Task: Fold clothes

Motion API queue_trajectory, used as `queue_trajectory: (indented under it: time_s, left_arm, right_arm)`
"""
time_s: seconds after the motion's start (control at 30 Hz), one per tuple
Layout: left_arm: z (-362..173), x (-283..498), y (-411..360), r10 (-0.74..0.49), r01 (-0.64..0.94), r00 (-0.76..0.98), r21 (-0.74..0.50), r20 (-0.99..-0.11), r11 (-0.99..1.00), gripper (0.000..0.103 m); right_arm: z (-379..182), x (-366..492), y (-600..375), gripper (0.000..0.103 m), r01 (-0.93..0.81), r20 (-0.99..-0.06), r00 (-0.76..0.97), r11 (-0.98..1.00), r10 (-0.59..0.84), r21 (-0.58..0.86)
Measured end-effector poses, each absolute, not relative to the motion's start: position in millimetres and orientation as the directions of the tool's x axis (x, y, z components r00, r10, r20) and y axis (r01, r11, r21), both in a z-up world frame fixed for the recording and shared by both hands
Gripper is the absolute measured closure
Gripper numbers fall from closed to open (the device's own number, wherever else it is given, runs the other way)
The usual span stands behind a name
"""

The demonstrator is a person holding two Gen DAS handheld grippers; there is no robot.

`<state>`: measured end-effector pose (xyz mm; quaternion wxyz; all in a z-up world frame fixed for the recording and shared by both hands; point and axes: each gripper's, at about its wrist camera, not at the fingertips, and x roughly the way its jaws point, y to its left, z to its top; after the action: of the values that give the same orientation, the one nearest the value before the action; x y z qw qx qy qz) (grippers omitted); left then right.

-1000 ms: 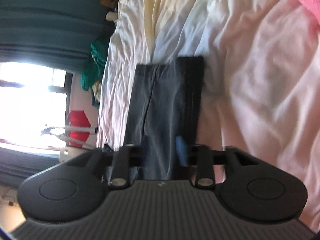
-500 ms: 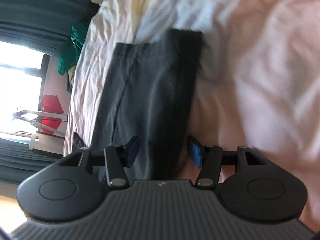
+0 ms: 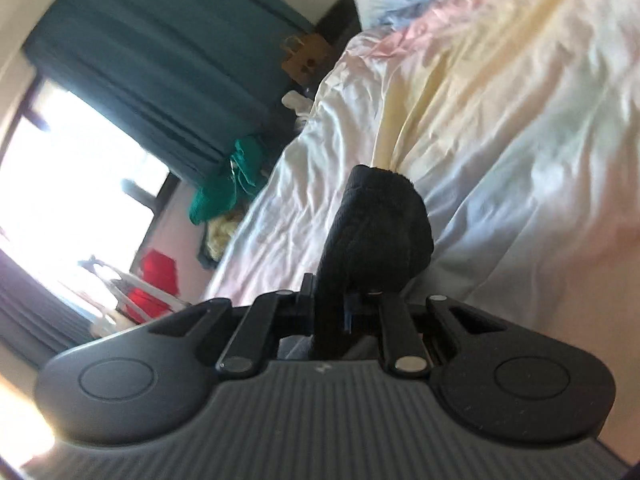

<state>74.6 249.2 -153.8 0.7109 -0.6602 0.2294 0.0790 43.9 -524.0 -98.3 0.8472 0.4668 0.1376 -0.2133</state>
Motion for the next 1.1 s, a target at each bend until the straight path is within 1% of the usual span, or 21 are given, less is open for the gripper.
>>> queue_trajectory:
  time_s: [0.03,0.07,0.1,0.13,0.2,0.27,0.33,0.47,0.6,0.7,0.73,0.8,0.87,0.93,1.0,1.03,1.07,1.1]
  left_arm:
    - [-155.0,76.9,253.9,-0.196,-0.430,0.875,-0.897,-0.442,0.104,0.076]
    - [-155.3,78.5,259.8,-0.209,-0.443,0.866,-0.891,-0.453,0.098,0.083]
    - [-152.3,78.5,265.4,-0.216,-0.454,0.859,-0.886,-0.464,0.100,0.091]
    - [-144.4,76.0,271.2,-0.208,-0.459,0.856,-0.881,-0.474,0.118,0.094]
    - [-120.6,67.3,283.6,-0.162,-0.458,0.859,-0.870,-0.486,0.183,0.095]
    - [-91.3,54.9,298.8,-0.124,-0.450,0.865,-0.861,-0.486,0.239,0.096]
    - [-66.3,45.0,312.6,-0.133,-0.442,0.863,-0.857,-0.487,0.266,0.097]
    - [-28.3,25.7,338.0,-0.143,-0.448,0.843,-0.825,-0.518,0.344,0.097]
    - [-15.0,3.2,350.8,-0.151,-0.473,0.803,-0.771,-0.576,0.427,0.097]
    - [-23.4,-17.4,348.8,-0.148,-0.498,0.771,-0.732,-0.619,0.465,0.096]
    - [-28.2,-22.6,346.9,-0.145,-0.504,0.762,-0.718,-0.632,0.479,0.096]
    - [-38.7,-26.2,342.2,-0.130,-0.503,0.745,-0.679,-0.654,0.534,0.095]
    - [-43.8,-25.2,336.0,-0.112,-0.494,0.734,-0.640,-0.670,0.588,0.094]
    - [-45.1,-23.8,330.1,-0.098,-0.482,0.738,-0.624,-0.667,0.615,0.089]
    - [-41.7,-21.1,324.0,-0.083,-0.471,0.736,-0.596,-0.672,0.650,0.085]
    - [-39.9,-19.5,320.3,-0.074,-0.464,0.733,-0.577,-0.676,0.672,0.080]
    - [-38.5,-18.9,315.9,-0.067,-0.453,0.729,-0.553,-0.682,0.699,0.077]
    - [-36.9,-17.9,310.7,-0.065,-0.438,0.722,-0.527,-0.689,0.729,0.071]
  right_arm:
    - [-99.9,50.7,-525.2,0.088,0.505,-0.450,0.862,0.481,-0.235,0.716]
    - [-103.3,53.9,-527.3,0.088,0.516,-0.462,0.855,0.473,-0.235,0.714]
    - [-107.4,54.5,-529.7,0.088,0.521,-0.469,0.852,0.451,-0.232,0.724]
    - [-111.2,52.8,-530.8,0.088,0.521,-0.470,0.853,0.427,-0.228,0.739]
    - [-109.9,49.7,-531.2,0.088,0.512,-0.458,0.859,0.428,-0.230,0.745]
    - [-107.4,46.9,-531.5,0.088,0.502,-0.445,0.865,0.436,-0.233,0.747]
    - [-104.9,44.1,-531.7,0.088,0.492,-0.432,0.870,0.444,-0.236,0.749]
    - [-96.4,29.3,-528.9,0.088,0.463,-0.388,0.885,0.408,-0.256,0.787]
    - [-75.2,6.6,-512.9,0.088,0.543,-0.411,0.837,0.449,-0.362,0.710]
    - [-76.9,-11.6,-509.2,0.088,0.637,-0.498,0.767,0.385,-0.405,0.667]
    - [-84.6,-17.5,-512.0,0.088,0.675,-0.554,0.733,0.329,-0.394,0.660]
    - [-109.1,-22.6,-522.2,0.088,0.734,-0.665,0.676,0.212,-0.318,0.645]
    - [-129.5,-21.9,-530.6,0.088,0.764,-0.726,0.643,0.151,-0.244,0.627]
    - [-138.5,-24.6,-537.2,0.088,0.756,-0.729,0.653,0.109,-0.206,0.646]
    - [-134.4,-24.3,-538.5,0.088,0.752,-0.726,0.659,0.129,-0.197,0.647]
    - [-132.2,-23.3,-537.8,0.087,0.751,-0.725,0.660,0.144,-0.196,0.645]
    - [-130.3,-22.2,-536.8,0.086,0.750,-0.724,0.661,0.159,-0.196,0.642]
    - [-128.3,-21.1,-535.9,0.086,0.749,-0.723,0.662,0.173,-0.196,0.639]
